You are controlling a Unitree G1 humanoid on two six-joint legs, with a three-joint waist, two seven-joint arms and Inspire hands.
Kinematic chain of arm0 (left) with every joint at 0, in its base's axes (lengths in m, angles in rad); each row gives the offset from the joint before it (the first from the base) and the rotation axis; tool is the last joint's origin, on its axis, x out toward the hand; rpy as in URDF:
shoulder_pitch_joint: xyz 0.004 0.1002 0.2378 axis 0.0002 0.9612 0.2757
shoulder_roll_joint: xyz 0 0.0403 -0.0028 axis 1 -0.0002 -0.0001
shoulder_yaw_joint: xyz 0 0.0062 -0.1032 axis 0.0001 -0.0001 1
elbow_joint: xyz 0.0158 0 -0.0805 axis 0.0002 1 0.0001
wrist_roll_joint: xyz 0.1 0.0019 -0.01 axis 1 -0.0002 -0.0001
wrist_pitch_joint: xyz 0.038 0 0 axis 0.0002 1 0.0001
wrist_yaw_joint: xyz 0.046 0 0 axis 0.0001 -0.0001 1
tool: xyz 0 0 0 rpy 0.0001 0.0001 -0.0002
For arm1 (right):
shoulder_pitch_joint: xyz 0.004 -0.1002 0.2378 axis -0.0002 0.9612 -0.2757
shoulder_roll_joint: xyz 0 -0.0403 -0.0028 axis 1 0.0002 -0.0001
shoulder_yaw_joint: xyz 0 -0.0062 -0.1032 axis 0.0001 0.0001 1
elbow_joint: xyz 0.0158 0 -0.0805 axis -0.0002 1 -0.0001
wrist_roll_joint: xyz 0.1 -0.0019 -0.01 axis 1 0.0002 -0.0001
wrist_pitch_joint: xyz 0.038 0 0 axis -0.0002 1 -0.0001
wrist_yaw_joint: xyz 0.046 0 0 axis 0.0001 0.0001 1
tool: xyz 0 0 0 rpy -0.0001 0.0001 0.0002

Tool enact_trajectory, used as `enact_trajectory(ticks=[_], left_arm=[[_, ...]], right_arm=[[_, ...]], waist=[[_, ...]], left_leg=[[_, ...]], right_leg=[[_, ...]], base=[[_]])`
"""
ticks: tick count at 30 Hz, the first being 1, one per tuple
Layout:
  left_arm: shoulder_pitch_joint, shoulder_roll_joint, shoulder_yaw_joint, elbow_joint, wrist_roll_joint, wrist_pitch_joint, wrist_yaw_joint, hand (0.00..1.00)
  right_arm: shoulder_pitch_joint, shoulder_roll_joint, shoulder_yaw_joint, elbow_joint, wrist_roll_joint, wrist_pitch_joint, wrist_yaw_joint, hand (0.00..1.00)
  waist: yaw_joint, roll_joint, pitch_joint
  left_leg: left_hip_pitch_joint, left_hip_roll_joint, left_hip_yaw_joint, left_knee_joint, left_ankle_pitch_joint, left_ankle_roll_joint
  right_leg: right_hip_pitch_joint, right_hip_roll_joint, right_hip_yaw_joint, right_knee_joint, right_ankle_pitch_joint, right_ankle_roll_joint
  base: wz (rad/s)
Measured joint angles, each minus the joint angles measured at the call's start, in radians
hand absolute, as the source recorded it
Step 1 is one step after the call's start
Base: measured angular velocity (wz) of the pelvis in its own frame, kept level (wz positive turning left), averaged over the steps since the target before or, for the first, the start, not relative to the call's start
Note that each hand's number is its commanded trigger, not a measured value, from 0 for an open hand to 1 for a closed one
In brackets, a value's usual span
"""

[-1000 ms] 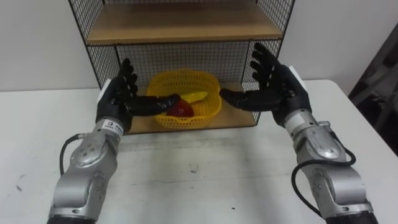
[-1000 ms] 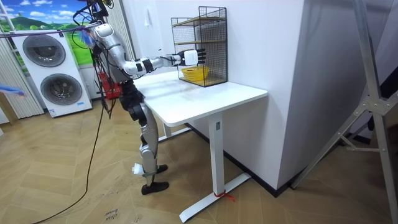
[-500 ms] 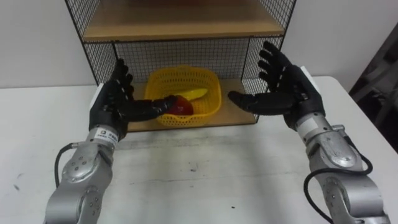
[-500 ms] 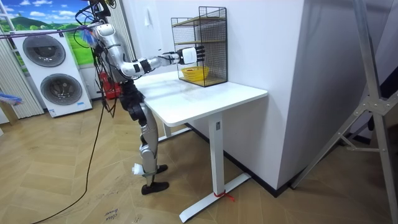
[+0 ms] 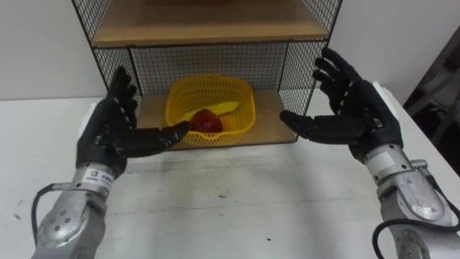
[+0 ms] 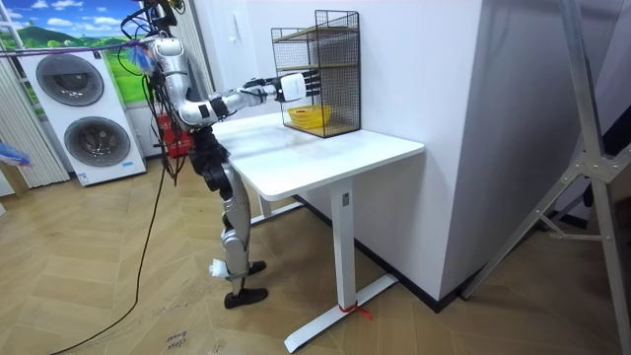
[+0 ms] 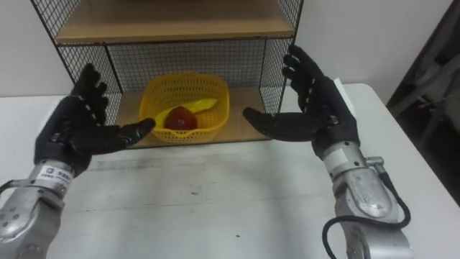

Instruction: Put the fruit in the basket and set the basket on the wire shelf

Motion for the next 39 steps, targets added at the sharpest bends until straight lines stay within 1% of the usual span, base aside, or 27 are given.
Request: enact_trajectory(ticks=[3,4,6,8,10,11,12,13,15,19,20,21,22,24,25,27,28,29,30,31,32,33,34,35,36,38,39], left_arm=[[0.058,0.0,-0.01,-0.032,-0.01,-0.034,-0.012,0.0],[0.069,0.0,-0.012,-0.032,-0.009,-0.037,-0.015,0.0],[0.125,-0.001,-0.015,-0.031,-0.013,-0.043,-0.032,0.0],[0.161,-0.001,-0.017,-0.031,-0.025,-0.043,-0.041,0.0],[0.182,-0.001,-0.014,-0.032,-0.038,-0.044,-0.05,0.0],[0.186,-0.001,-0.013,-0.032,-0.049,-0.052,-0.056,0.0],[0.191,-0.001,-0.012,-0.032,-0.05,-0.072,-0.06,0.0],[0.192,-0.001,-0.01,-0.032,-0.05,-0.082,-0.061,0.0],[0.195,-0.002,0.008,-0.032,-0.052,-0.113,-0.061,0.0],[0.195,-0.002,0.037,-0.055,-0.052,-0.149,-0.057,0.0],[0.195,-0.002,0.045,-0.067,-0.052,-0.16,-0.056,0.0],[0.195,-0.002,0.05,-0.08,-0.052,-0.172,-0.052,0.0],[0.195,-0.002,0.053,-0.087,-0.052,-0.177,-0.05,0.0],[0.195,-0.009,0.067,-0.12,-0.052,-0.205,-0.028,0.0],[0.196,-0.012,0.073,-0.126,-0.052,-0.216,-0.022,0.0],[0.195,-0.036,0.102,-0.132,-0.051,-0.261,0.022,0.0],[0.195,-0.039,0.109,-0.132,-0.05,-0.266,0.042,0.0],[0.195,-0.043,0.126,-0.132,-0.049,-0.274,0.086,0.0],[0.195,-0.045,0.136,-0.132,-0.045,-0.287,0.139,0.0],[0.195,-0.049,0.146,-0.133,-0.043,-0.294,0.163,0.0],[0.194,-0.052,0.166,-0.144,-0.042,-0.305,0.217,0.0],[0.19,-0.053,0.189,-0.156,-0.031,-0.318,0.27,0.0],[0.188,-0.053,0.204,-0.163,-0.023,-0.325,0.297,0.0],[0.186,-0.052,0.234,-0.179,-0.007,-0.339,0.356,0.0],[0.185,-0.052,0.251,-0.188,0.004,-0.346,0.389,0.0],[0.17,-0.041,0.317,-0.212,0.092,-0.374,0.529,0.0],[0.166,-0.035,0.337,-0.215,0.116,-0.38,0.562,0.0]], right_arm=[[0.067,0.006,0.004,-0.029,0.001,-0.016,0.033,0.0],[0.081,0.007,0.005,-0.029,0.001,-0.019,0.04,0.0],[0.152,0.011,0.005,-0.031,0.003,-0.033,0.063,0.0],[0.198,0.011,0.005,-0.032,0.004,-0.033,0.074,0.0],[0.217,0.01,0.002,-0.033,0.004,-0.033,0.081,0.0],[0.226,0.01,-0.008,-0.042,0.004,-0.034,0.081,0.0],[0.238,0.008,-0.02,-0.059,0.004,-0.042,0.08,0.0],[0.243,0.009,-0.03,-0.065,0.004,-0.052,0.079,0.0],[0.243,0.009,-0.05,-0.076,0.004,-0.089,0.069,0.0],[0.243,0.011,-0.064,-0.106,0.004,-0.113,0.046,0.0],[0.243,0.015,-0.07,-0.118,0.004,-0.121,0.031,0.0],[0.243,0.018,-0.077,-0.126,0.004,-0.135,0.012,0.0],[0.243,0.018,-0.079,-0.128,0.004,-0.144,0.0,0.0],[0.244,0.023,-0.086,-0.145,-0.001,-0.171,-0.055,0.0],[0.246,0.025,-0.086,-0.152,-0.008,-0.176,-0.069,0.0],[0.257,0.038,-0.085,-0.18,-0.031,-0.208,-0.135,0.0],[0.258,0.041,-0.086,-0.18,-0.033,-0.217,-0.154,0.0],[0.259,0.041,-0.091,-0.18,-0.04,-0.229,-0.196,0.0],[0.259,0.04,-0.107,-0.18,-0.047,-0.241,-0.237,0.0],[0.259,0.04,-0.118,-0.18,-0.048,-0.249,-0.256,0.0],[0.259,0.039,-0.142,-0.18,-0.049,-0.268,-0.306,0.0],[0.259,0.039,-0.169,-0.184,-0.05,-0.282,-0.355,0.0],[0.257,0.038,-0.183,-0.188,-0.049,-0.286,-0.381,0.0],[0.248,0.038,-0.212,-0.197,-0.048,-0.297,-0.431,0.0],[0.239,0.038,-0.224,-0.199,-0.048,-0.305,-0.459,0.0],[0.207,0.027,-0.289,-0.199,-0.052,-0.338,-0.574,0.0],[0.202,0.021,-0.308,-0.199,-0.049,-0.344,-0.602,0.0]], waist=[[0.003,0.002,-0.0007],[0.003,0.003,-0.0017],[0.004,0.004,-0.0025],[0.004,0.005,-0.0023],[0.005,0.008,-0.0008],[0.003,0.008,-0.0003],[0.002,0.007,0.0001],[0.003,0.008,0.0004],[0.004,0.011,0.0008],[0.001,0.011,0.0005],[-0.001,0.011,0.0009],[0.0,0.012,0.0021],[0.0,0.013,0.0022],[0.003,0.014,-0.0004],[0.004,0.015,-0.0001],[0.006,0.018,0.0022],[0.006,0.018,0.0022],[0.006,0.016,0.0021],[0.011,0.015,0.0],[0.014,0.015,-0.001],[0.02,0.013,-0.0013],[0.029,0.011,-0.0014],[0.036,0.01,-0.0013],[0.042,0.011,-0.0003],[0.041,0.011,0.0],[0.037,0.011,0.0003],[0.037,0.011,-0.0001]], left_leg=[[0.0,0.0,0.0,0.0,-0.001,-0.002],[0.001,0.0,0.0,0.0,-0.002,-0.002],[0.001,0.0,-0.001,-0.001,-0.003,-0.005],[0.0,0.0,-0.001,-0.001,-0.003,-0.005],[0.0,-0.001,-0.001,-0.001,-0.003,-0.004],[-0.002,-0.002,-0.005,0.0,-0.003,-0.004],[-0.004,-0.003,-0.007,0.0,-0.003,-0.005],[-0.003,-0.003,-0.007,0.0,-0.003,-0.005],[-0.003,-0.002,-0.007,0.0,-0.003,-0.005],[-0.013,-0.002,-0.009,0.001,-0.003,-0.005],[-0.02,-0.002,-0.013,0.005,-0.002,-0.005],[-0.024,-0.002,-0.015,0.006,0.0,-0.001],[-0.027,-0.002,-0.015,0.007,0.0,-0.001],[-0.036,-0.002,-0.015,0.008,0.0,-0.001],[-0.037,-0.002,-0.015,0.007,0.0,-0.001],[-0.037,-0.002,-0.02,0.007,0.0,-0.002],[-0.036,-0.002,-0.023,0.007,0.001,-0.002],[-0.034,-0.003,-0.029,0.009,0.0,-0.003],[-0.034,-0.004,-0.031,0.01,-0.002,-0.007],[-0.034,-0.004,-0.032,0.01,-0.003,-0.007],[-0.036,-0.004,-0.033,0.013,-0.003,-0.008],[-0.037,-0.004,-0.033,0.013,-0.003,-0.008],[-0.037,-0.004,-0.033,0.013,-0.003,-0.008],[-0.039,-0.004,-0.036,0.013,-0.003,-0.009],[-0.041,-0.005,-0.038,0.013,-0.003,-0.009],[-0.044,-0.008,-0.046,0.015,-0.003,-0.009],[-0.046,-0.009,-0.049,0.017,-0.003,-0.009]], right_leg=[[0.001,0.001,0.002,-0.002,-0.001,0.002],[0.001,0.001,0.004,-0.003,0.0,0.003],[0.0,0.002,0.008,-0.002,-0.002,0.007],[-0.002,0.002,0.009,0.0,-0.003,0.007],[-0.003,0.001,0.008,0.004,-0.004,0.007],[-0.003,0.0,0.007,0.008,-0.006,0.006],[-0.001,0.001,0.006,0.008,-0.008,0.007],[-0.001,0.001,0.006,0.008,-0.009,0.009],[-0.002,0.001,0.006,0.007,-0.01,0.009],[-0.012,0.003,0.004,0.005,-0.009,0.008],[-0.014,0.003,0.0,0.003,-0.007,0.006],[-0.016,0.004,-0.002,0.0,-0.001,-0.001],[-0.018,0.004,-0.002,0.0,-0.001,-0.002],[-0.028,0.004,-0.003,0.001,-0.002,-0.001],[-0.029,0.004,-0.003,0.001,-0.002,-0.001],[-0.024,0.005,-0.007,-0.004,-0.001,-0.001],[-0.021,0.005,-0.009,-0.006,-0.001,0.0],[-0.017,0.005,-0.016,-0.008,-0.001,0.001],[-0.015,0.005,-0.018,-0.008,-0.005,0.005],[-0.015,0.005,-0.018,-0.008,-0.005,0.005],[-0.016,0.005,-0.02,-0.008,-0.006,0.006],[-0.017,0.005,-0.02,-0.007,-0.008,0.007],[-0.018,0.005,-0.019,-0.007,-0.008,0.007],[-0.02,0.005,-0.02,-0.008,-0.009,0.007],[-0.02,0.005,-0.024,-0.009,-0.009,0.008],[-0.021,0.002,-0.04,-0.006,-0.012,0.008],[-0.021,0.001,-0.044,-0.006,-0.014,0.008]], base=[[0.0],[0.0],[0.0],[0.0],[0.0],[0.07],[0.08],[0.05],[0.0],[0.01],[0.09],[0.08],[0.04],[0.0],[0.0],[0.05],[0.09],[0.11],[0.1],[0.06],[0.03],[0.0],[0.0],[0.0],[0.05],[0.13],[0.16]])
